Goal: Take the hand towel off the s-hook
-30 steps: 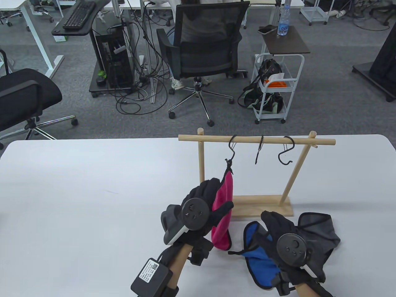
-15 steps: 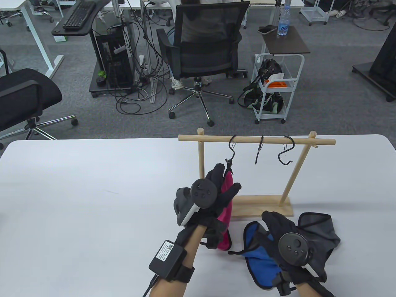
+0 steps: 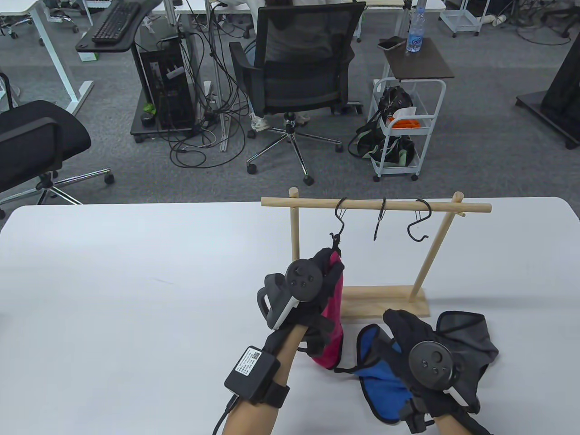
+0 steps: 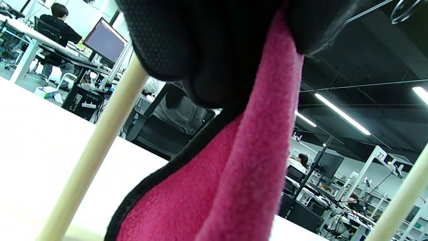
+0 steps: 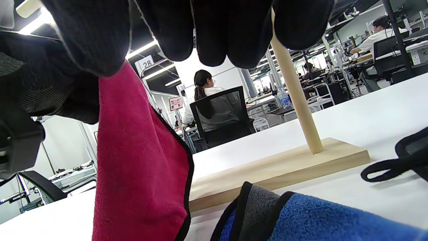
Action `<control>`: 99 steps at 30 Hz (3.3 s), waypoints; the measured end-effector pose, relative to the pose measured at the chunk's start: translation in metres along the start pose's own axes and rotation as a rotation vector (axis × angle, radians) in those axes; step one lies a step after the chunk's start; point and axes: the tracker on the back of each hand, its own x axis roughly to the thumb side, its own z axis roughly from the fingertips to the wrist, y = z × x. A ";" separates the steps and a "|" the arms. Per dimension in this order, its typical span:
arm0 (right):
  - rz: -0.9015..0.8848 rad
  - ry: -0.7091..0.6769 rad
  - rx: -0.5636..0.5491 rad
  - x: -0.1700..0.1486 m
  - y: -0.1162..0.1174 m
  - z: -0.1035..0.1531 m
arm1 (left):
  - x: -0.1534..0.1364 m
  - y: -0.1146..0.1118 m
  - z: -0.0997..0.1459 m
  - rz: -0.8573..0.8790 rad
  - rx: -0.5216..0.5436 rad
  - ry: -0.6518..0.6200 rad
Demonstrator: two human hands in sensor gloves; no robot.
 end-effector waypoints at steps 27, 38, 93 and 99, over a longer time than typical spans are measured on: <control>0.011 -0.005 -0.009 0.003 -0.001 0.001 | -0.021 0.083 0.040 -0.017 0.155 -0.021; 0.020 0.011 -0.005 0.003 -0.002 0.001 | -0.072 0.112 0.068 -0.032 0.199 0.067; 0.033 0.017 0.059 0.005 0.002 0.000 | -0.154 -0.020 0.077 -0.469 -0.311 0.139; 0.033 0.017 0.063 0.006 0.002 0.000 | -0.148 -0.005 0.076 -0.445 -0.304 0.146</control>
